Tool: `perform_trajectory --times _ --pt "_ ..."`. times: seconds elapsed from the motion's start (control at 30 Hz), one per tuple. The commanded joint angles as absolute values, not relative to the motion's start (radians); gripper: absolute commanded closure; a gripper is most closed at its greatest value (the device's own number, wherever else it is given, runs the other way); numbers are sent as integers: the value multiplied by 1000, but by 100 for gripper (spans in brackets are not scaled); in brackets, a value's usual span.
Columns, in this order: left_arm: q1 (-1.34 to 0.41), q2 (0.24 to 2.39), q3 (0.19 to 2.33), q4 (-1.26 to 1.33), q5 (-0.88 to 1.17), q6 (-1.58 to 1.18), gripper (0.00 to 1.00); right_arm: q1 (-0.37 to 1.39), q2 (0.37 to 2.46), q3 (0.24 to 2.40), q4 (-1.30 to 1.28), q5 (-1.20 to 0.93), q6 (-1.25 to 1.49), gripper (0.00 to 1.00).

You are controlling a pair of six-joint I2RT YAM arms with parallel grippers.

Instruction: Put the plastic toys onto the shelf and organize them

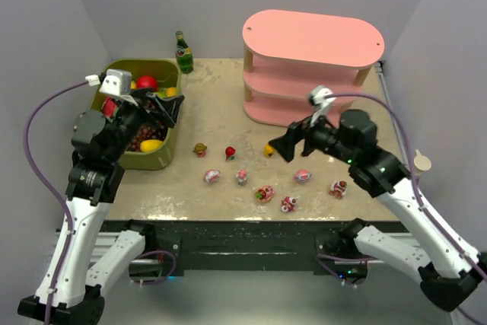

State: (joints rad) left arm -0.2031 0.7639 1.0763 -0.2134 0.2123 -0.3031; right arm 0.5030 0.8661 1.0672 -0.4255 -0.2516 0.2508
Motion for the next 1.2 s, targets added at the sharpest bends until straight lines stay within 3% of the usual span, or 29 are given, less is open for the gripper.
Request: perform_trajectory --times 0.0,0.27,0.47,0.83,1.17 --pt "-198 770 1026 -215 238 -296 0 736 965 1006 -301 -175 155 4" --pt "-198 778 930 -196 224 -295 0 851 1179 930 -101 20 147 8" --pt "-198 816 899 -196 227 -295 1 850 1267 899 -127 307 204 17" --pt "-198 847 885 -204 235 -284 0 684 1403 844 -57 183 160 37" --pt "-198 850 882 -207 230 -275 0 673 1454 859 -106 273 294 50"
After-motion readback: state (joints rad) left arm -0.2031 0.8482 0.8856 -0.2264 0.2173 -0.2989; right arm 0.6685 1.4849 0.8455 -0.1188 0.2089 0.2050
